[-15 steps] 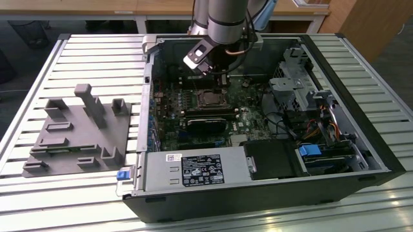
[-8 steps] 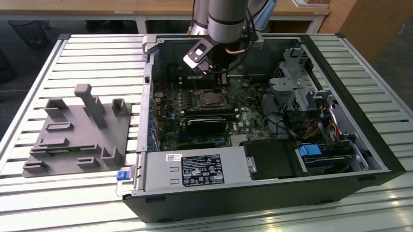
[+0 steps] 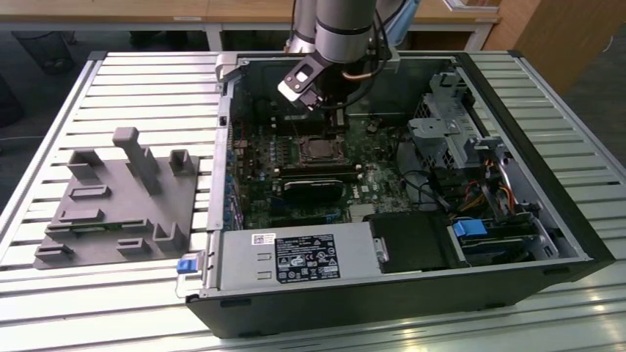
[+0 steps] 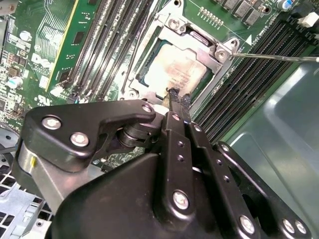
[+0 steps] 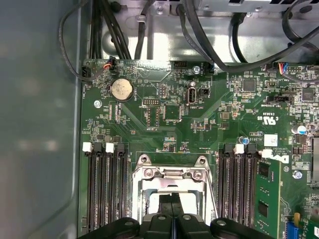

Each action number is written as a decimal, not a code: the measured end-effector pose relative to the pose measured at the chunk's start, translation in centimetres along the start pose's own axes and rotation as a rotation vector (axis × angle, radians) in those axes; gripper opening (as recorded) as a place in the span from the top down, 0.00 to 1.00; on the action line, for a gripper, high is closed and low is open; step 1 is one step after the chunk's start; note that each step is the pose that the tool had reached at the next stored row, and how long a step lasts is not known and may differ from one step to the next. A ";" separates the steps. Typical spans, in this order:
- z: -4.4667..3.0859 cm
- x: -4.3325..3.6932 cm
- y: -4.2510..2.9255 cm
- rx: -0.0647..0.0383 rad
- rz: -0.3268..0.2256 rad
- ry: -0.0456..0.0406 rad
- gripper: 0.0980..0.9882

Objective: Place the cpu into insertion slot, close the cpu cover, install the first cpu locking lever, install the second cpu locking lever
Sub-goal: 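Install the first cpu locking lever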

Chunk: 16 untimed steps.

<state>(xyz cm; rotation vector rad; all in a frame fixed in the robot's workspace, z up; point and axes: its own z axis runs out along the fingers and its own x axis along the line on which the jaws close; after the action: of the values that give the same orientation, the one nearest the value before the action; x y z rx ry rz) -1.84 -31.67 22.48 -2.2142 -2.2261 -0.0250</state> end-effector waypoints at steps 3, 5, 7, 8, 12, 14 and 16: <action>-0.15 0.00 0.01 0.000 0.000 0.0000 0.99; -0.23 0.00 0.01 0.000 0.000 0.0000 0.99; -0.31 0.00 0.01 0.000 0.000 0.0000 0.99; -0.34 0.01 0.01 0.000 0.000 0.0001 0.99; -0.47 0.01 0.02 0.000 0.000 0.0000 0.99; -0.55 0.01 0.02 0.000 0.000 0.0000 0.99; -0.63 0.01 0.02 0.000 0.000 0.0000 0.99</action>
<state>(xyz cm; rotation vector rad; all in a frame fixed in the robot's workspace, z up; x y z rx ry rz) -1.82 -31.67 23.11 -2.2143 -2.2261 -0.0250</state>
